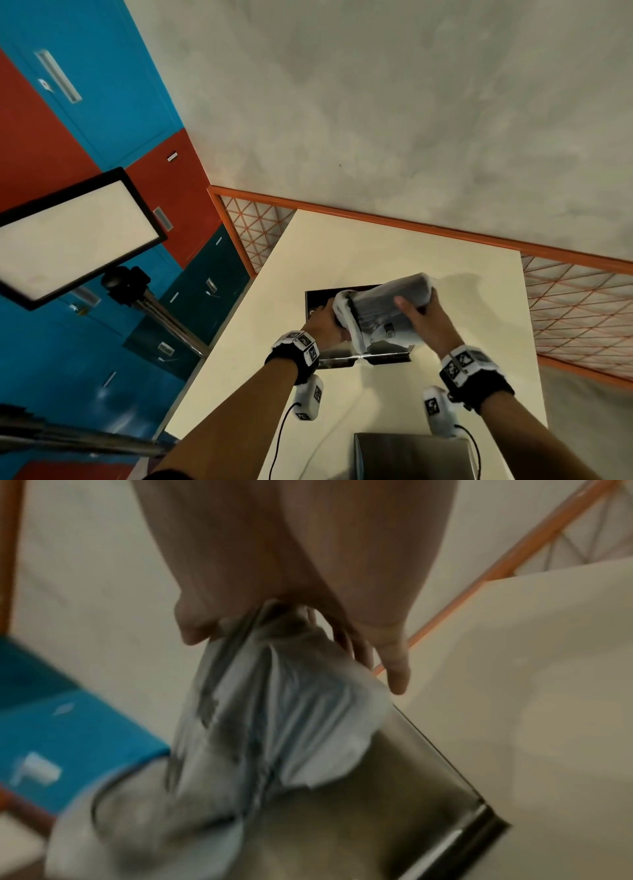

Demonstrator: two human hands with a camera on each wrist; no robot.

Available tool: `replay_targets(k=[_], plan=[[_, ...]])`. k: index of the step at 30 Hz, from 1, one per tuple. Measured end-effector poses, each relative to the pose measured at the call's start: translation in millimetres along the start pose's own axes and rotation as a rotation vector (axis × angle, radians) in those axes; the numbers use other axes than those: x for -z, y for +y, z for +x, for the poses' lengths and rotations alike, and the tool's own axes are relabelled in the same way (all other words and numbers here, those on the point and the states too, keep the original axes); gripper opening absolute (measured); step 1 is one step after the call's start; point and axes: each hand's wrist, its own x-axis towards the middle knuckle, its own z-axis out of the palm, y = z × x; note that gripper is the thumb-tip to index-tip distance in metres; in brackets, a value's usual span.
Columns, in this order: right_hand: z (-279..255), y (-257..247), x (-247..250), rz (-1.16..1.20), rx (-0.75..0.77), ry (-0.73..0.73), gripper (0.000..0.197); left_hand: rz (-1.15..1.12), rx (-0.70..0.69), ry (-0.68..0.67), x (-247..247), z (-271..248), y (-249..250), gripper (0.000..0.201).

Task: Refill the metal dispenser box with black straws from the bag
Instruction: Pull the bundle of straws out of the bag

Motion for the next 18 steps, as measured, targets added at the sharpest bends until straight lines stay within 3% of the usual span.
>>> replay_targets(k=[5,12,18], plan=[[7,-7,-23,0.023,0.140,0.020,0.075,-0.027,-0.011,0.046,7,-11,7,0.080],[23,-37,-41,-0.086,0.285,0.008,0.052,-0.030,-0.007,0.041,25,-32,28,0.066],[25,-52,-39,-0.163,0.386,0.043,0.053,-0.130,0.004,0.110,27,-43,27,0.059]])
